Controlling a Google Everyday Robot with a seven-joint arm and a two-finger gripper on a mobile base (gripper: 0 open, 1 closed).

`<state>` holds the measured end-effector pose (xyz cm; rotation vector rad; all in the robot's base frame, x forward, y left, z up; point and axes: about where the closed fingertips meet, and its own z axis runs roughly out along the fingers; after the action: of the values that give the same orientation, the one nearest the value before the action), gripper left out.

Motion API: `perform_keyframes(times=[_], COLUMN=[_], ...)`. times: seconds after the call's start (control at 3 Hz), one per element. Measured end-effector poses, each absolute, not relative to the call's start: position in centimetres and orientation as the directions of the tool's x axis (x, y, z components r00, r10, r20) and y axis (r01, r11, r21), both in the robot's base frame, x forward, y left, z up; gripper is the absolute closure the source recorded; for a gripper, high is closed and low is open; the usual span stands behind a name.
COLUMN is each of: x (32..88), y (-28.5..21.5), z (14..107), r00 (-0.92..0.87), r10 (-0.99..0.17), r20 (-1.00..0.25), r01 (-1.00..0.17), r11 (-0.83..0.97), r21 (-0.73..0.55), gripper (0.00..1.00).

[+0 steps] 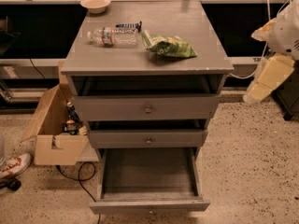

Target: Place green jalapeno chip bag into bottom drawer

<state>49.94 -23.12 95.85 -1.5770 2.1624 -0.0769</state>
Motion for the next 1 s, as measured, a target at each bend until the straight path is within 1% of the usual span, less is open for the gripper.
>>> perform_keyframes(times=[0.67,1.0], x=[59.7,63.5], y=[-23.1,-21.5], z=[93.0,91.8], r00=[-0.265,-0.238], r10=[-0.847,-0.824], r20=[-0.460,-0.514], r01=[-0.821,-0.807], r11=[0.449,0.462], r21=[-0.353,-0.367], gripper=[0.00,0.00])
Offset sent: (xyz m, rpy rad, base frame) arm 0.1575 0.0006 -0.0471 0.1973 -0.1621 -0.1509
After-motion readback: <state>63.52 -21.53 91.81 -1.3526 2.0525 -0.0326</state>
